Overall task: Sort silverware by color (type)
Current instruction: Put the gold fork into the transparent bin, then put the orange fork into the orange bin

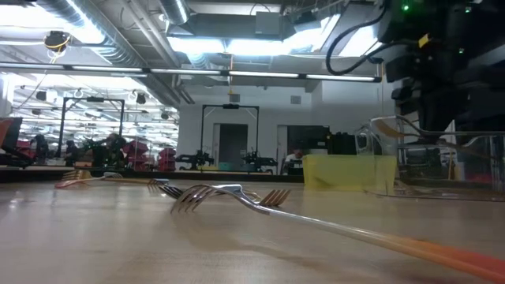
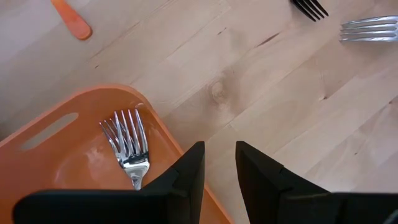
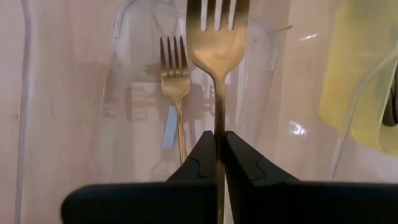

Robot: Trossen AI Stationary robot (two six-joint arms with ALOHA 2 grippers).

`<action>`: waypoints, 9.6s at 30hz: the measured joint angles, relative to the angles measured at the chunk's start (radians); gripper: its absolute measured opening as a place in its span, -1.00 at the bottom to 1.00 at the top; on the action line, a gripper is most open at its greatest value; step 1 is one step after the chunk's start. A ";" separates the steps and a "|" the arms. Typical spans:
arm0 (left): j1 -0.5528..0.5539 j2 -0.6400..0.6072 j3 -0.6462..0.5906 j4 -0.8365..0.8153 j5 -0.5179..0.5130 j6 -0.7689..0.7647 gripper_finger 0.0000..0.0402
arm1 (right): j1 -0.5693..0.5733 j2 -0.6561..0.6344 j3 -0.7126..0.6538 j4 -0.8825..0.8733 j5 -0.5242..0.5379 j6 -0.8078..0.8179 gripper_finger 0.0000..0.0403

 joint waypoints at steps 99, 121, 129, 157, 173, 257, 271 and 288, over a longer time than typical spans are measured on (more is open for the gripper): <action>0.938 0.000 -0.052 -0.080 0.116 0.736 -0.58 | -0.036 0.331 0.349 -0.387 0.003 0.038 -0.53; 1.055 0.000 -0.325 0.172 0.120 0.737 -0.58 | -0.010 0.330 0.619 -0.338 0.001 0.122 -0.53; 1.054 0.000 -0.364 0.225 0.119 0.737 -0.58 | 0.110 0.330 0.620 -0.188 -0.008 0.147 -0.53; 1.053 -0.002 -0.423 0.303 0.108 0.731 -0.58 | 0.346 0.330 0.620 0.160 -0.008 0.146 -0.53; 1.053 -0.001 -0.423 0.306 0.109 0.725 -0.66 | 0.346 0.330 0.620 0.159 -0.008 0.146 -0.53; -0.091 0.166 0.212 -0.307 0.296 -0.268 -0.97 | 0.343 0.331 0.620 0.159 -0.008 0.079 -0.53; -0.089 0.187 0.096 -0.261 0.397 -0.269 -0.97 | 0.343 0.331 0.620 0.159 -0.008 0.079 -0.53; -0.089 0.187 -0.108 -0.047 0.410 -0.261 -0.97 | 0.343 0.331 0.620 0.159 -0.008 0.079 -0.53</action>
